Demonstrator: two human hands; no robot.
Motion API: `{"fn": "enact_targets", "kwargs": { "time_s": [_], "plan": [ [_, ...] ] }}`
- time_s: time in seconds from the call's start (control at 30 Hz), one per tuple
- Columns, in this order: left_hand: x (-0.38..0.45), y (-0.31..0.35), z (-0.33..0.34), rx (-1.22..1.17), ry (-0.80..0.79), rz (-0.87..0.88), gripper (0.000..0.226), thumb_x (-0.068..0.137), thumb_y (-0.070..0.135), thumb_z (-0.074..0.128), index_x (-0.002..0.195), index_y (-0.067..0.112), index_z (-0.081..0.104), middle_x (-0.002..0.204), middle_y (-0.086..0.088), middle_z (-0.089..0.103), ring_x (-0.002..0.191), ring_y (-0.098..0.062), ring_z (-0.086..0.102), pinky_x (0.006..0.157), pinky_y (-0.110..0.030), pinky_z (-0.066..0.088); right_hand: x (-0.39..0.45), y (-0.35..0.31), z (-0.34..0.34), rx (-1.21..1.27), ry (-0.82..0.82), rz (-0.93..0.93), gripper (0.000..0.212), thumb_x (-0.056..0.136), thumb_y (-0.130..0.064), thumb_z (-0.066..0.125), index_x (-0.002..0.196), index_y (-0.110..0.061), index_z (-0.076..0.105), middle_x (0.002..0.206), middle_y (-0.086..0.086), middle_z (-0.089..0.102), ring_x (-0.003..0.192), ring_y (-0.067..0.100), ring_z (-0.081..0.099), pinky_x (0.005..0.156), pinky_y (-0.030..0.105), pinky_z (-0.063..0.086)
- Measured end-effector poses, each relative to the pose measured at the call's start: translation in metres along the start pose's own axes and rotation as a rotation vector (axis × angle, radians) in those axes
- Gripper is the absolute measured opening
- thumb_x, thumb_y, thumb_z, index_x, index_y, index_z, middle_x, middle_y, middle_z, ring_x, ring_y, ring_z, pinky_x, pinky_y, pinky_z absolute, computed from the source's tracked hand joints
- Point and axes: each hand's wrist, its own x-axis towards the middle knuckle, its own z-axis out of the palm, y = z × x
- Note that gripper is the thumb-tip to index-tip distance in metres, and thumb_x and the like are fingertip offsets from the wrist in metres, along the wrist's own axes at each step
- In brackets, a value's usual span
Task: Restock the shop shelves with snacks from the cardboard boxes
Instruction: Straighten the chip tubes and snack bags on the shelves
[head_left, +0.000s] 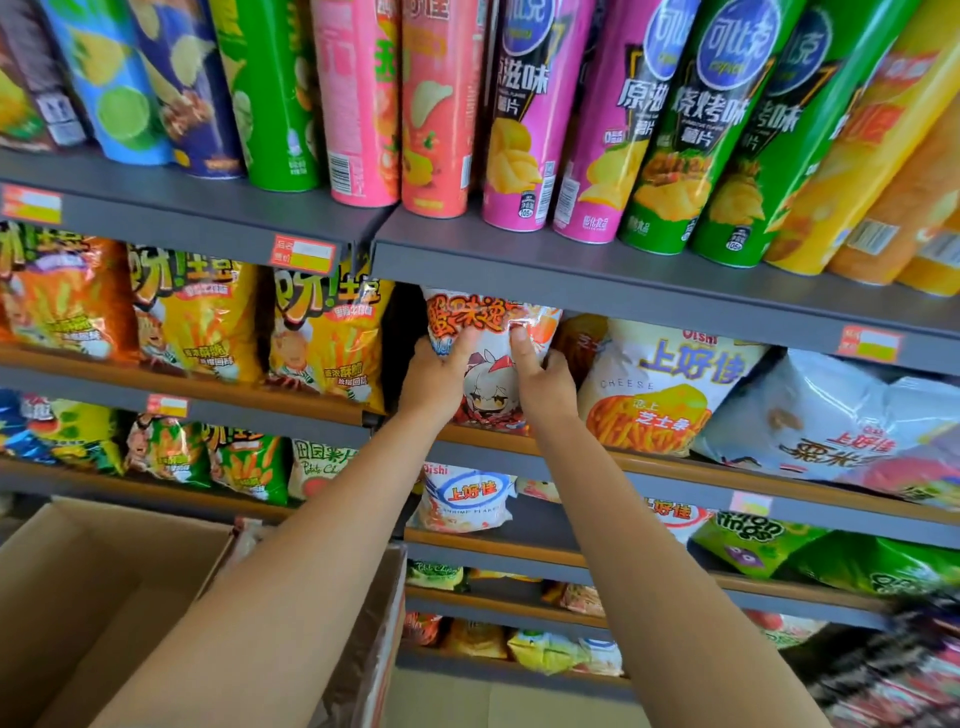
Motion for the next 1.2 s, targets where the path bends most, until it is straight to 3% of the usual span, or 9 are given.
{"fn": "enact_targets", "kwargs": {
  "time_s": [0.17,0.33,0.5,0.6,0.67,0.77,0.9,1.07,1.2],
  "plan": [
    [-0.015,-0.024,-0.003,0.035,0.065,0.140,0.046,0.099,0.050,0.044,0.127,0.014,0.052,0.118,-0.002,0.062,0.108,-0.022,0.061,0.081,-0.032,0.048,-0.036,0.013,-0.019,-0.023,0.117,-0.103,0.041,0.097,-0.038,0.059,0.130,-0.014,0.056,0.109,-0.006,0.062,0.089,0.002,0.057,0.074,0.015,0.044],
    [-0.058,-0.020,0.002,-0.087,0.379,0.397,0.020,0.096,0.022,0.050,0.109,0.011,0.061,0.110,-0.003,0.055,0.103,-0.018,0.052,0.088,-0.031,0.045,-0.072,0.021,-0.049,0.100,0.279,-0.167,0.016,0.094,-0.012,0.053,0.104,-0.018,0.063,0.094,-0.006,0.064,0.082,0.000,0.059,0.067,0.010,0.045],
    [-0.093,0.013,0.036,-0.119,-0.016,0.408,0.013,0.097,0.018,0.055,0.107,0.019,0.063,0.104,0.005,0.063,0.094,-0.008,0.059,0.084,-0.028,0.050,-0.075,0.026,-0.096,0.115,0.452,-0.162,0.017,0.093,-0.013,0.054,0.108,-0.020,0.051,0.113,0.007,0.056,0.097,0.017,0.057,0.078,0.027,0.044],
    [-0.100,0.032,0.062,-0.120,-0.226,0.330,0.037,0.097,0.031,0.058,0.132,0.019,0.055,0.127,0.002,0.058,0.113,-0.010,0.056,0.094,-0.029,0.047,-0.062,0.033,-0.128,0.093,0.499,-0.133,0.020,0.096,-0.022,0.056,0.113,-0.021,0.046,0.116,0.009,0.056,0.103,0.025,0.058,0.082,0.033,0.049],
    [-0.097,0.038,0.081,-0.074,-0.265,0.283,0.056,0.096,0.040,0.059,0.145,0.019,0.043,0.144,0.001,0.047,0.130,-0.014,0.047,0.105,-0.034,0.041,-0.049,0.039,-0.144,0.091,0.503,-0.139,0.014,0.099,-0.028,0.056,0.108,-0.020,0.048,0.112,0.011,0.059,0.097,0.024,0.061,0.074,0.025,0.047],
    [-0.089,0.045,0.107,-0.079,-0.247,0.213,0.065,0.093,0.046,0.062,0.149,0.021,0.038,0.147,0.004,0.046,0.134,-0.014,0.044,0.104,-0.031,0.037,-0.027,0.052,-0.157,0.096,0.377,-0.101,0.033,0.100,-0.041,0.055,0.121,-0.016,0.049,0.118,0.006,0.060,0.100,0.018,0.059,0.083,0.025,0.044],
    [-0.081,0.050,0.138,-0.159,-0.189,0.112,0.058,0.092,0.047,0.063,0.142,0.025,0.044,0.122,0.015,0.053,0.111,-0.003,0.050,0.086,-0.020,0.035,0.000,0.071,-0.168,0.070,0.173,-0.074,0.071,0.098,-0.056,0.048,0.154,-0.016,0.029,0.150,0.003,0.044,0.138,0.020,0.041,0.112,0.030,0.032],
    [-0.072,0.045,0.164,-0.185,0.013,0.028,0.048,0.091,0.052,0.062,0.129,0.023,0.053,0.114,0.012,0.060,0.108,-0.009,0.057,0.084,-0.023,0.039,0.023,0.078,-0.172,0.055,0.023,-0.115,0.081,0.096,-0.062,0.046,0.156,-0.015,0.019,0.156,0.010,0.035,0.145,0.024,0.033,0.116,0.031,0.025],
    [-0.072,0.045,0.174,-0.130,0.147,-0.010,0.039,0.091,0.054,0.061,0.116,0.024,0.055,0.107,0.010,0.059,0.102,-0.011,0.055,0.084,-0.023,0.035,0.037,0.077,-0.168,0.000,0.057,-0.104,0.091,0.090,-0.069,0.049,0.153,-0.007,0.025,0.155,0.016,0.037,0.145,0.029,0.034,0.117,0.033,0.025]
  ]
}}
